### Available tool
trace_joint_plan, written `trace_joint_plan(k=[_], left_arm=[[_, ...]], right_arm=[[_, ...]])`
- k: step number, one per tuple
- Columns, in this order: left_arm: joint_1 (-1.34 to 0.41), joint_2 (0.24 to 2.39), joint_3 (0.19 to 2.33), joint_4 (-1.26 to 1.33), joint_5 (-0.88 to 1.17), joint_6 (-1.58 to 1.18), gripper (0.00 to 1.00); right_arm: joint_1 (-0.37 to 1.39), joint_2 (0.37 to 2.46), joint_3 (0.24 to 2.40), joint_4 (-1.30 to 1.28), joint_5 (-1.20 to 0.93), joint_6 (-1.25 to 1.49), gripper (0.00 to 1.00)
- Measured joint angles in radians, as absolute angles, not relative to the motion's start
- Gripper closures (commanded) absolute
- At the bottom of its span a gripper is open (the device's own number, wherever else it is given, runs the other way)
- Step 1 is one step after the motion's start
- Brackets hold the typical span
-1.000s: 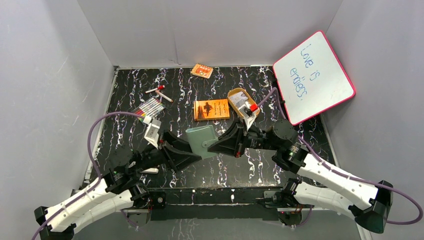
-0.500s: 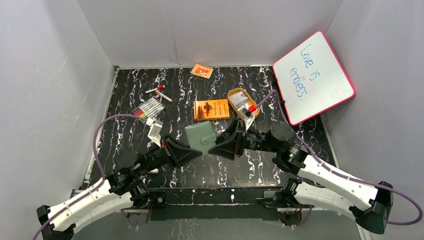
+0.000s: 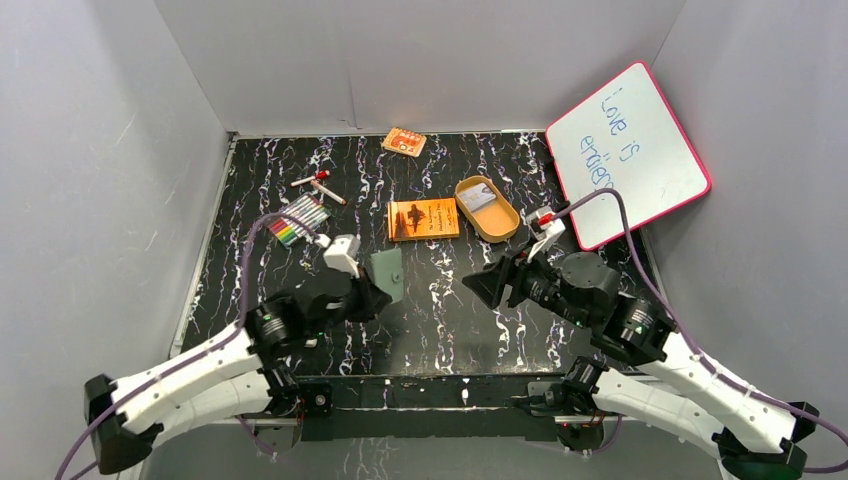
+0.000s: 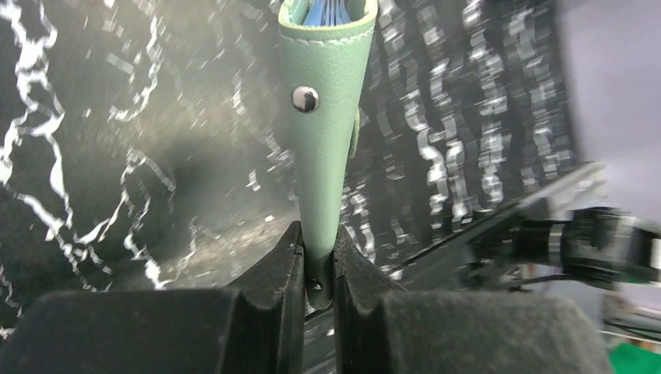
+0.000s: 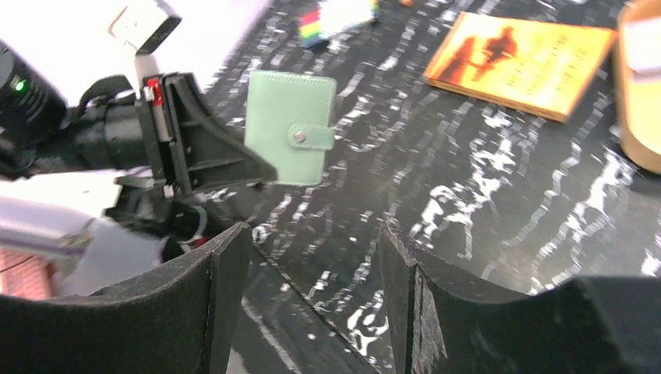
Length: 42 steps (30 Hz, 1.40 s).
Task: Put the credit cards into the card holder
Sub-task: Place the card holder at the center of the board.
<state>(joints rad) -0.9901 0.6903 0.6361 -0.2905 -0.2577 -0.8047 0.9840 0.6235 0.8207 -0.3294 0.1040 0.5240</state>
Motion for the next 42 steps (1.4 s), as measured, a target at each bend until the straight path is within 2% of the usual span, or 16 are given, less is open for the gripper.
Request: trace_joint_plan(k=[5,11,18,23,32,42], left_arm=[[-0.984,0.902,0.611,-0.299,-0.239,-0.839,1.0],[-0.894,1.066,0.601,-0.166,-0.101,-0.876,1.0],[-0.805,1.093,0.54,0.05,0.087,-0.913,1.0],[-0.781,1.209,0.5,0.211,0.196,-0.96,1.0],[-0.773,1.417,0.523,0.329,0.282,-1.006,1.0],[-0.747,1.44,0.476,0.39,0.309,-1.039,1.0]], right_arm=[[0.984,0.644,0.754,-0.394,0.224,0.544,0.32],[0.984,0.696,0.667,-0.378,0.233,0.571,0.32],[0.984,0.712,0.652,-0.31,0.212,0.584,0.33],[0.984,0.713,0.619,-0.274,0.191,0.606,0.33],[0.984,0.729,0.606,-0.231,0.148,0.625,0.34],[0.984,0.734,0.606,-0.23,0.134,0.605,0.34]])
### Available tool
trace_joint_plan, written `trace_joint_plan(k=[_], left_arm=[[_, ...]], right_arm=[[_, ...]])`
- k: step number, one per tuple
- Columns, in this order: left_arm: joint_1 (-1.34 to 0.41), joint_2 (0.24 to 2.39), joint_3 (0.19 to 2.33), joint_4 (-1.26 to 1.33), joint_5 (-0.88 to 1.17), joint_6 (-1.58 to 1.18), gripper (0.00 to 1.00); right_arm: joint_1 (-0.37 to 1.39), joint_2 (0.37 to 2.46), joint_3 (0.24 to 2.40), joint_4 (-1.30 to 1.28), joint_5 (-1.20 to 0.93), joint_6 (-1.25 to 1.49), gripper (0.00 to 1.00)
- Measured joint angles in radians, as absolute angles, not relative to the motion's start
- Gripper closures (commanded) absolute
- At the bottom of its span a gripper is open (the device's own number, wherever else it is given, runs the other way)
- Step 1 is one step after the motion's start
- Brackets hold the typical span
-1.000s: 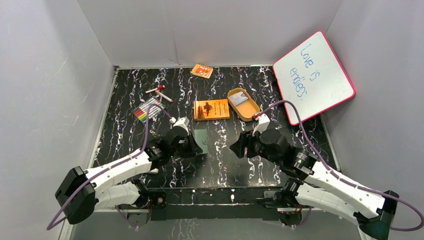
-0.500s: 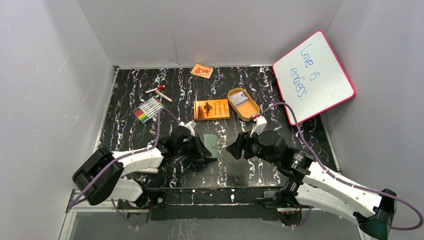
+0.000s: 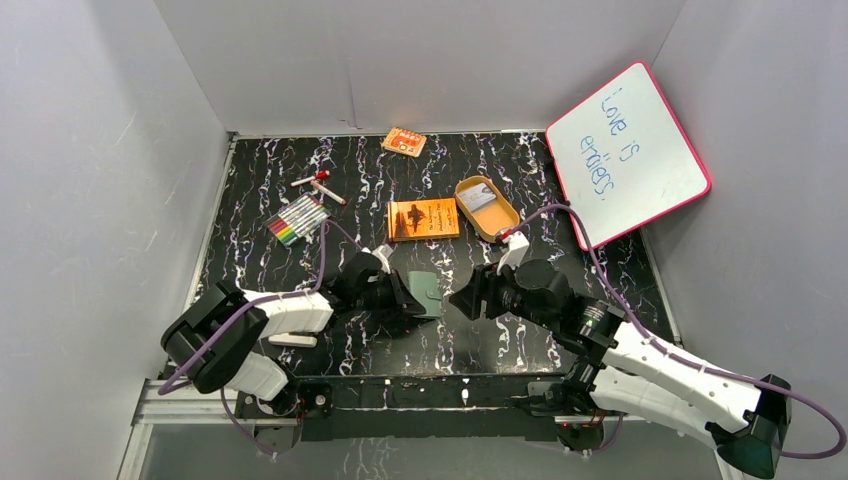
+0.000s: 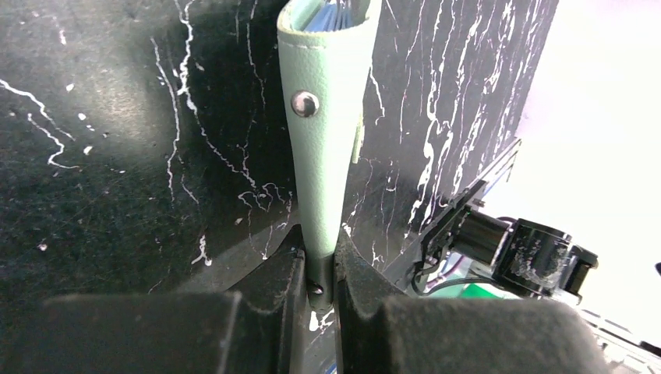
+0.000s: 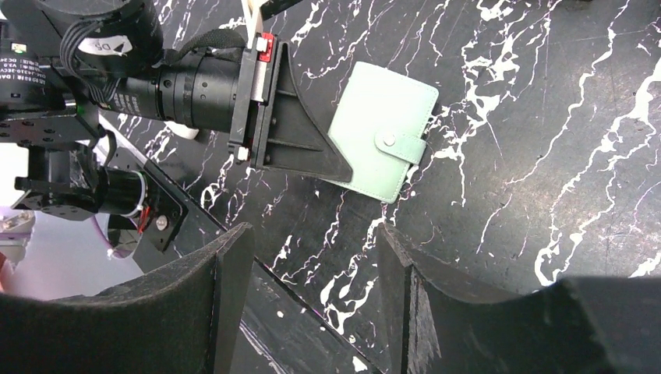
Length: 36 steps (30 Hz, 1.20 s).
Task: Put the credit cards into the card holder
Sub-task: Place the card holder at the center of the board.
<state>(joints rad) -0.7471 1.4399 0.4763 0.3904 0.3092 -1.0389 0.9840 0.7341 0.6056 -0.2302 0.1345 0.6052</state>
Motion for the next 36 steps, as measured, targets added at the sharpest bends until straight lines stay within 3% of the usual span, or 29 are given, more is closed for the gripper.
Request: trace_joint_plan(k=[9,28,36], left_arm=[[-0.697,1.43,0.399,0.459,0.382,-1.074,1.0],[-0.686,1.39,0.432,0.313,0.345,-1.002,1.0],[-0.686,1.391,0.439,0.299,0.344,-0.988,0.85]], right_arm=[[0.984,0.749,0.606,-0.244,0.127,0.59,0.34],[0.984,0.757,0.606,-0.26,0.146,0.57,0.36],[0.984,0.76,0.606,-0.26,0.147,0.56,0.36]])
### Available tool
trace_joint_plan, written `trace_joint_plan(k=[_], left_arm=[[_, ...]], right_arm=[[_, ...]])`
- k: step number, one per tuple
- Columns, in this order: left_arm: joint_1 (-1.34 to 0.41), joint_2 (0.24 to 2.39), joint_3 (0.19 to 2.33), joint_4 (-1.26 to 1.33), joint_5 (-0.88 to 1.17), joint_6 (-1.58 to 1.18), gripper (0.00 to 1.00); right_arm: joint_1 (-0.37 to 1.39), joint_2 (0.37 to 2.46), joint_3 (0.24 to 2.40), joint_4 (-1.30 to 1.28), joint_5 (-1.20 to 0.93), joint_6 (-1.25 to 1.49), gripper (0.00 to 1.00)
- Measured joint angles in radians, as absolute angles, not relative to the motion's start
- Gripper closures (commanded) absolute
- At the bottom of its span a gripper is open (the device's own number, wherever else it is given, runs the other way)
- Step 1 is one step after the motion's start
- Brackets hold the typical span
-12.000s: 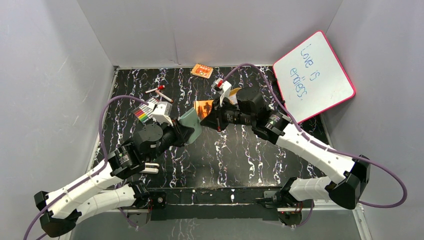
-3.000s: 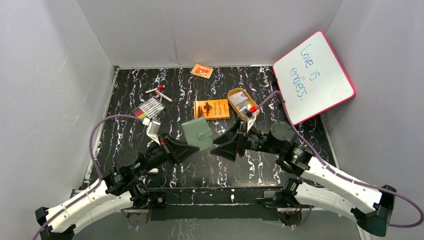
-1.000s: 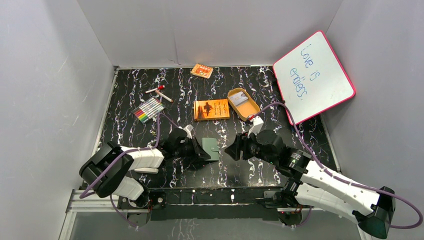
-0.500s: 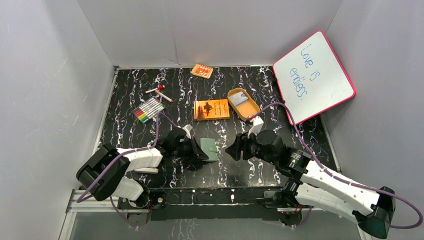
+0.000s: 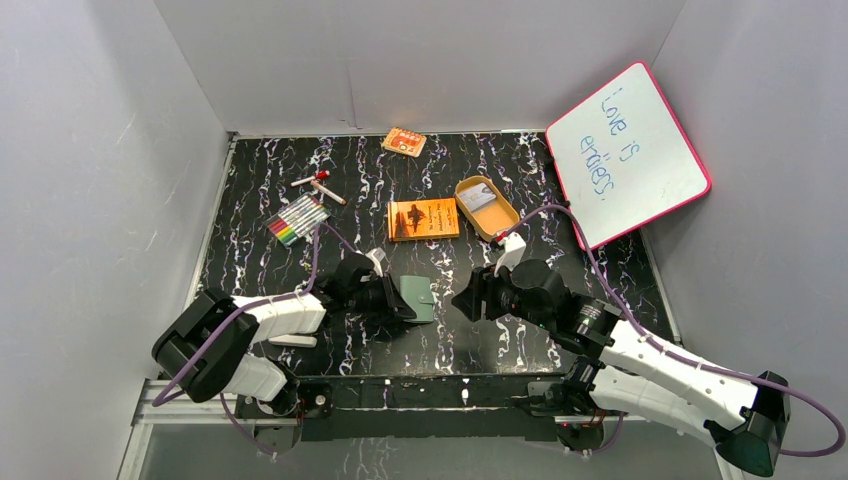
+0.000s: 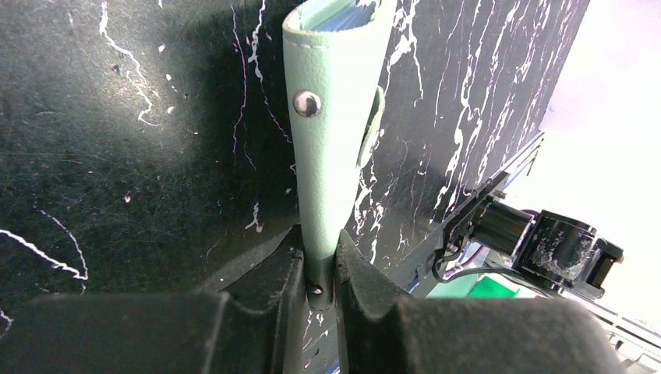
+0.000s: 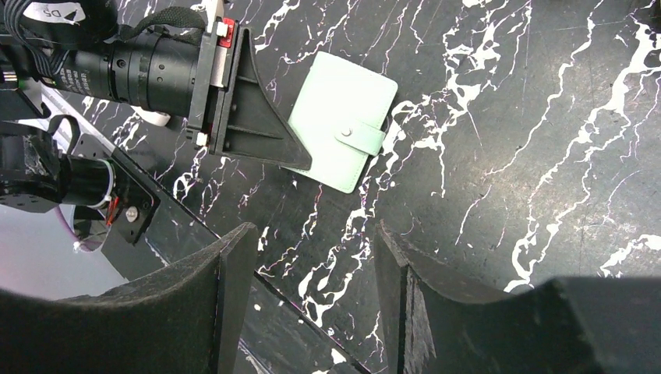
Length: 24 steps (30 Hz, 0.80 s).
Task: Put the credit cards into the card holder
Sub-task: Place the card holder at the center of the board.
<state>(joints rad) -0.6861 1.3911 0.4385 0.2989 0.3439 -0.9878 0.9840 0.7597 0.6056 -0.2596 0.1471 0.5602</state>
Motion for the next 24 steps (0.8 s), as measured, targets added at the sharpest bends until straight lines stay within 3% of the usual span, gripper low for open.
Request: trace_joint_plan(k=[8,24], left_arm=[[-0.684,1.391,0.438,0.261,0.319,-0.982,0.73],[-0.683,1.362,0.438,0.227,0.292,-0.973,0.58]], right_arm=[[0.984,0.758,0.606,-0.26,0.147,0.546,0.36],[0.984,0.746,0.606,-0.259,0.147,0.543,0.37]])
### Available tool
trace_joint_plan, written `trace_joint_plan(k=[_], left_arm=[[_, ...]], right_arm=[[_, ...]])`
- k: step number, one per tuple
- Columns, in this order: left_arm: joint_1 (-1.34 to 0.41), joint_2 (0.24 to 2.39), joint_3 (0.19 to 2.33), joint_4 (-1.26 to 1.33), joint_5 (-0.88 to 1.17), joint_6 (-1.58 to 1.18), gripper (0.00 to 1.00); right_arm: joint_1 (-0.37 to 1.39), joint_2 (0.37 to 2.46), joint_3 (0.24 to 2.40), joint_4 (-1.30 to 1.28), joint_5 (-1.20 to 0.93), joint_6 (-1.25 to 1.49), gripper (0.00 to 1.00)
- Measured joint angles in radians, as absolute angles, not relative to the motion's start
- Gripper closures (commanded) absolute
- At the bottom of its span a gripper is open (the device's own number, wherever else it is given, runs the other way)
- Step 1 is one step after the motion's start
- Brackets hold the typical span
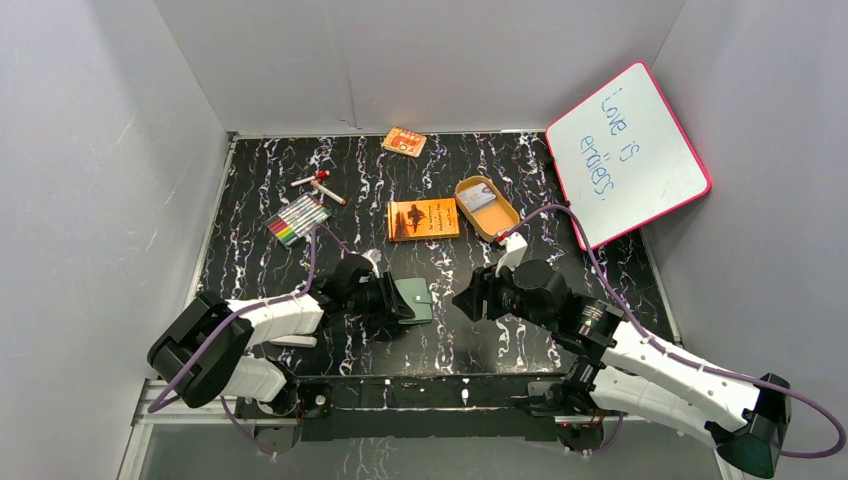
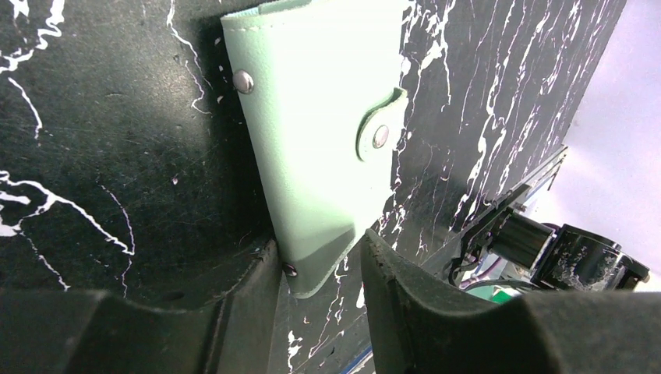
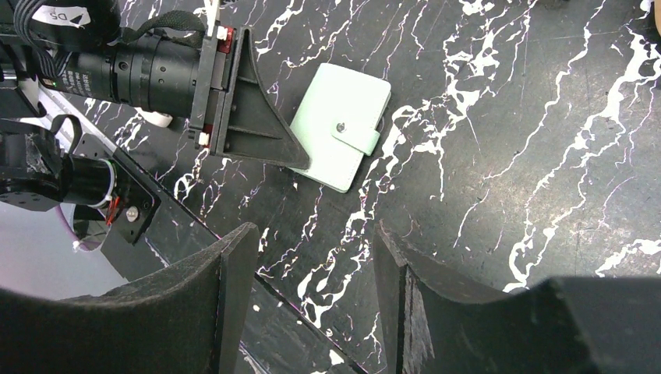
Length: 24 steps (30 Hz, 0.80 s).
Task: Put the credit cards into the card holder
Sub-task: Place the card holder at the center of the board.
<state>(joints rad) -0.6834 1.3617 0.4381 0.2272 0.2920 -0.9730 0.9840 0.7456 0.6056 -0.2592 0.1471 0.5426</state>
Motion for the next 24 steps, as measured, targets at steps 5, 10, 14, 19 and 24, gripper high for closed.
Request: trace_joint_plan(k=[5,10,14,19,24], left_arm=[[-0.683,1.353,0.439,0.223,0.291,-0.969,0.54],[-0.683,1.336,0.441,0.202,0.278,-0.961,0.5],[-0.684,1.332,0.456,0.172,0.264,-0.947,0.45],[-0.683,1.314,0.474,0.125,0.231,-0.932,0.38],[-0.683,1.235,0.494,-0.018,0.14,-0.9,0.31]], right_arm=[[0.984,0.746,0.606,-0.259,0.147,0.543,0.37],[0.984,0.746,0.606,-0.259,0.147,0.543,0.37],[0.984,0.746,0.605,-0.258,0.147,0.543,0.37],[0.984,0.746,0.594,-0.253,0.147,0.544,0.36],[0.984,0.747,0.591,-0.254,0.147,0.544,0.36]])
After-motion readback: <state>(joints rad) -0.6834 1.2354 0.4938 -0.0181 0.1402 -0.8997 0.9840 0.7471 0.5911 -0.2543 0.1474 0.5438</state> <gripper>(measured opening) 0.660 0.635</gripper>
